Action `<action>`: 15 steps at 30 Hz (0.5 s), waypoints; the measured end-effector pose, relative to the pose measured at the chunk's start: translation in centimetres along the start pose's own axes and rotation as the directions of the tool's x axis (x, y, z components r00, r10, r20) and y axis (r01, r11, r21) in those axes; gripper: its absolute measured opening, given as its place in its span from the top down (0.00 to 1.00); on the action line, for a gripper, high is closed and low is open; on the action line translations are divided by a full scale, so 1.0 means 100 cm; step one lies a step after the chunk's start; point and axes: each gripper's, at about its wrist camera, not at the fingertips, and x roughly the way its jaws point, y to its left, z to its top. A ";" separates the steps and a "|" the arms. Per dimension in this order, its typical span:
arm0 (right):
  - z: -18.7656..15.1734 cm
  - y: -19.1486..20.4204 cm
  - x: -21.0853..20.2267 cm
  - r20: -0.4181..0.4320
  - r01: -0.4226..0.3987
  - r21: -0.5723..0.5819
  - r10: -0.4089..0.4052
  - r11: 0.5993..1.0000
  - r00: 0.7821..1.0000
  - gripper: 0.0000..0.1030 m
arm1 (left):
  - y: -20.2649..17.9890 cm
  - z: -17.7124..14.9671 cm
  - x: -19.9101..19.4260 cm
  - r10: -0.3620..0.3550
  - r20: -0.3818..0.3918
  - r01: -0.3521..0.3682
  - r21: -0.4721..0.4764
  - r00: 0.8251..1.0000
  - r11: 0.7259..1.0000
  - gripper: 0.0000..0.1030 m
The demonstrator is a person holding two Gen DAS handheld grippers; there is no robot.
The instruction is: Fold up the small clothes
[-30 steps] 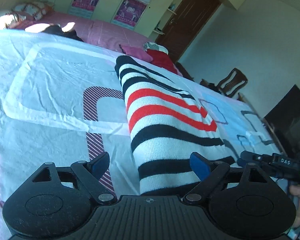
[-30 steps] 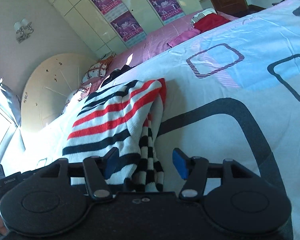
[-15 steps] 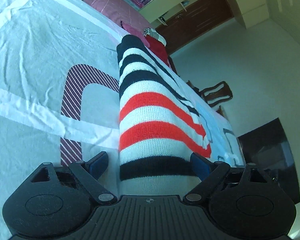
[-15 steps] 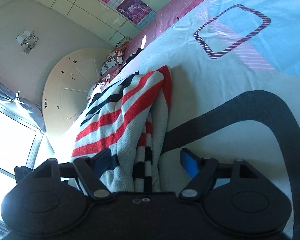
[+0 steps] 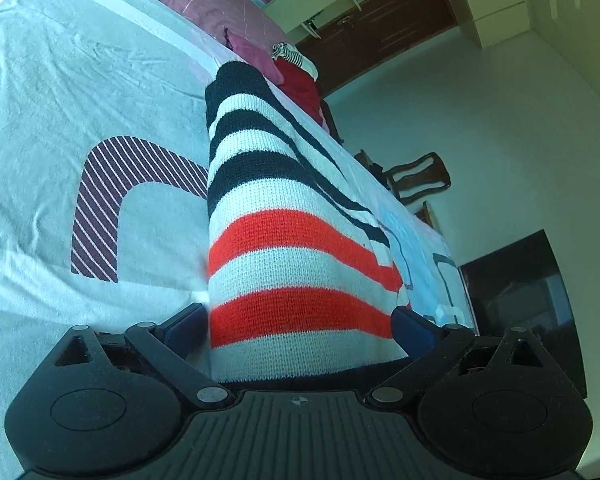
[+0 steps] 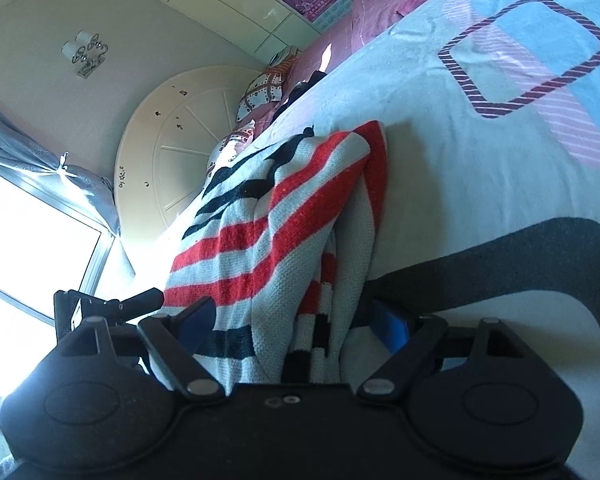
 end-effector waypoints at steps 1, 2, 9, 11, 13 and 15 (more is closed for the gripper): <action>0.001 0.001 0.002 -0.003 -0.004 -0.007 0.004 1.000 1.000 0.18 | -0.001 0.000 0.002 0.001 0.002 -0.001 0.006 1.000 1.000 0.05; 0.002 0.002 0.005 -0.006 -0.009 -0.012 0.009 1.000 1.000 0.19 | -0.002 0.002 0.003 0.003 0.004 -0.003 0.010 1.000 1.000 0.05; 0.005 0.005 0.009 -0.001 -0.006 -0.049 0.006 0.999 1.000 0.31 | -0.001 0.003 -0.001 0.038 0.019 -0.039 0.054 0.999 0.998 0.24; 0.005 0.000 0.007 -0.003 -0.012 -0.037 0.012 0.999 1.000 0.37 | 0.003 0.004 -0.003 0.027 0.017 -0.028 0.041 0.999 0.999 0.27; 0.005 -0.002 0.007 -0.005 -0.013 -0.042 0.013 0.999 1.000 0.39 | 0.006 0.003 -0.005 0.015 0.021 -0.016 0.049 1.000 0.999 0.27; 0.008 0.001 0.012 -0.008 -0.014 -0.053 0.014 0.998 1.000 0.35 | 0.001 0.004 -0.002 0.031 0.023 -0.033 0.080 0.999 0.996 0.26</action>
